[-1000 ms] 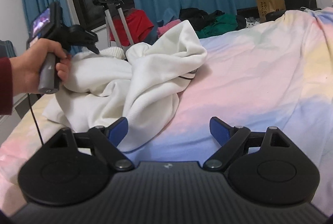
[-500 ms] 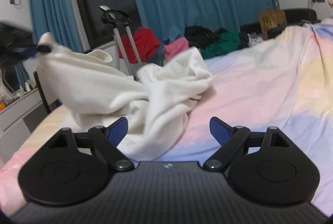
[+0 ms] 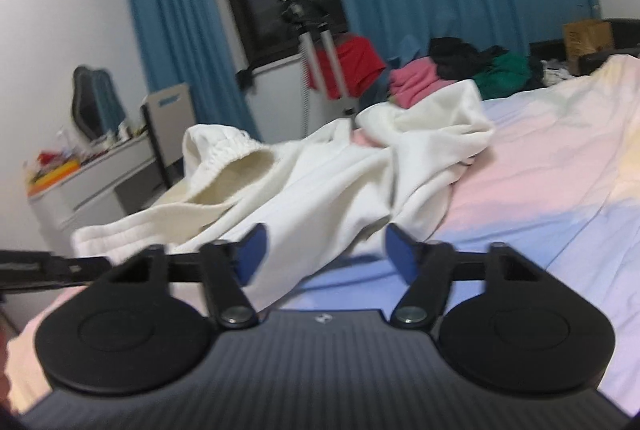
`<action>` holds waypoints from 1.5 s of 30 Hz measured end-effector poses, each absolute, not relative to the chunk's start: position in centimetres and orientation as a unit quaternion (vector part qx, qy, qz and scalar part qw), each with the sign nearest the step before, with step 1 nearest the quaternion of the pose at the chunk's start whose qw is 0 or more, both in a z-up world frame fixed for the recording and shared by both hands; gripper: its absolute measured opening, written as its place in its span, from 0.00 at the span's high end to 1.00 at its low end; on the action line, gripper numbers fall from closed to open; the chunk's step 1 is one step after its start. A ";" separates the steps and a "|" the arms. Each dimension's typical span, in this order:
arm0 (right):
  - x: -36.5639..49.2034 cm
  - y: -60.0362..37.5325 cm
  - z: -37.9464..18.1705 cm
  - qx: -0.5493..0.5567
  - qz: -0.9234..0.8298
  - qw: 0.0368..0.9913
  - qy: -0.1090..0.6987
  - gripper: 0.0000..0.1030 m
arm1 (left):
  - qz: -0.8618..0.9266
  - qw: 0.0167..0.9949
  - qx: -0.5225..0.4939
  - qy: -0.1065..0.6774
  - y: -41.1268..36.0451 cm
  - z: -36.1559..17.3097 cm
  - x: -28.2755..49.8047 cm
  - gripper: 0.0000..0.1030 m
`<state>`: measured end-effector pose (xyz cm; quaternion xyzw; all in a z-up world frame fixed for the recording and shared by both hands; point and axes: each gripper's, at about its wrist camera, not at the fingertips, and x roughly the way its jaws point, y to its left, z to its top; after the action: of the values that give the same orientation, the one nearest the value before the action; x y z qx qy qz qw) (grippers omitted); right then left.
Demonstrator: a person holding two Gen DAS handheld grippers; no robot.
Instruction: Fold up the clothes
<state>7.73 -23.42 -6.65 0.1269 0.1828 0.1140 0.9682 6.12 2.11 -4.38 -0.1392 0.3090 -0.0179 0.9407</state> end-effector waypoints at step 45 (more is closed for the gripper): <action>36.2 21.0 -5.4 -0.177 0.278 0.910 0.251 0.87 | 0.283 0.814 -0.472 0.184 23.4 -9.3 0.9 0.88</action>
<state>36.23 20.99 -5.36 -0.1765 0.2511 0.2783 0.9101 0.94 23.37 -9.32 -0.4723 0.1843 0.2832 0.8141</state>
